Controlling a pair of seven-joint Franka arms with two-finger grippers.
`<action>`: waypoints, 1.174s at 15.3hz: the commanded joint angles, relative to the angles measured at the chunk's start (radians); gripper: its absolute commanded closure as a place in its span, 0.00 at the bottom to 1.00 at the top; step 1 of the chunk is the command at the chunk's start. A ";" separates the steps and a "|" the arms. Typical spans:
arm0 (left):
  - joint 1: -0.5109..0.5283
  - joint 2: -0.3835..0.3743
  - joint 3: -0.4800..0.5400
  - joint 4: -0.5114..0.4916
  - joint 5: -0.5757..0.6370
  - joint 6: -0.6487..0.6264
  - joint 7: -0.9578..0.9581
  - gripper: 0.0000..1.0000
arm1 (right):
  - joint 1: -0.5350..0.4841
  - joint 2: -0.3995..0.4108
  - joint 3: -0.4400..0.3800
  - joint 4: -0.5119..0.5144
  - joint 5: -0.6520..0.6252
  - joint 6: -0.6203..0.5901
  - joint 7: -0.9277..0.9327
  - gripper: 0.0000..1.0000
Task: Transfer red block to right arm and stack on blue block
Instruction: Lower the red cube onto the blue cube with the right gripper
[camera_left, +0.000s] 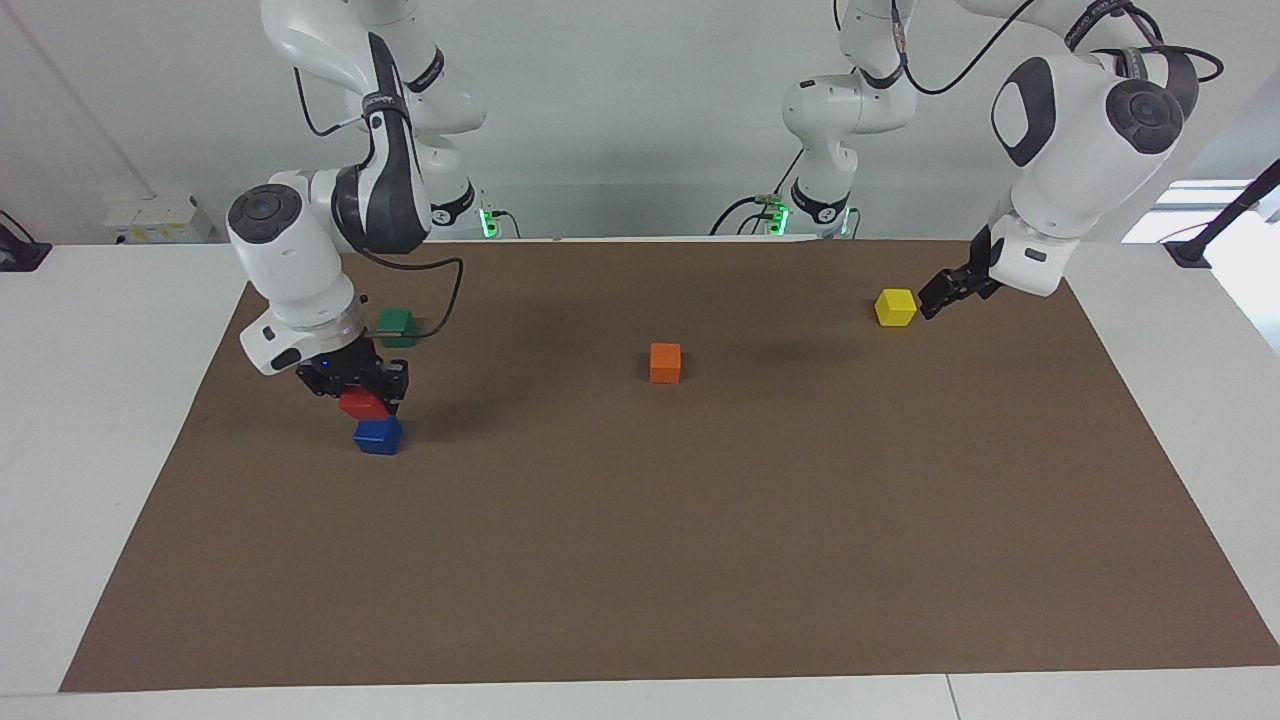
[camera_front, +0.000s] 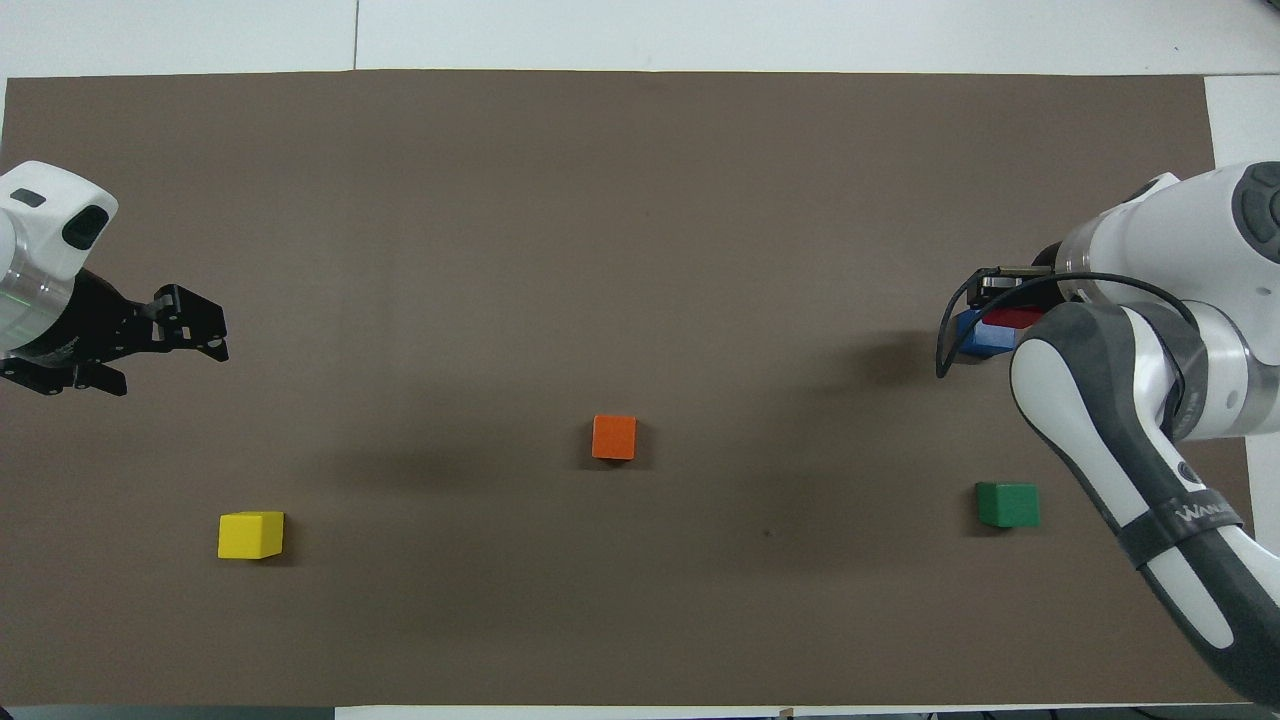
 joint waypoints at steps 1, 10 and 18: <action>0.034 -0.028 -0.011 -0.020 0.010 -0.005 0.022 0.00 | -0.028 0.001 0.007 -0.074 -0.028 0.103 0.021 1.00; 0.028 -0.085 -0.015 -0.017 0.018 0.013 0.079 0.00 | -0.060 0.047 0.007 -0.088 -0.040 0.169 0.016 1.00; 0.003 -0.039 -0.018 0.062 0.012 0.025 0.105 0.00 | -0.049 0.053 0.009 -0.101 -0.040 0.175 0.012 1.00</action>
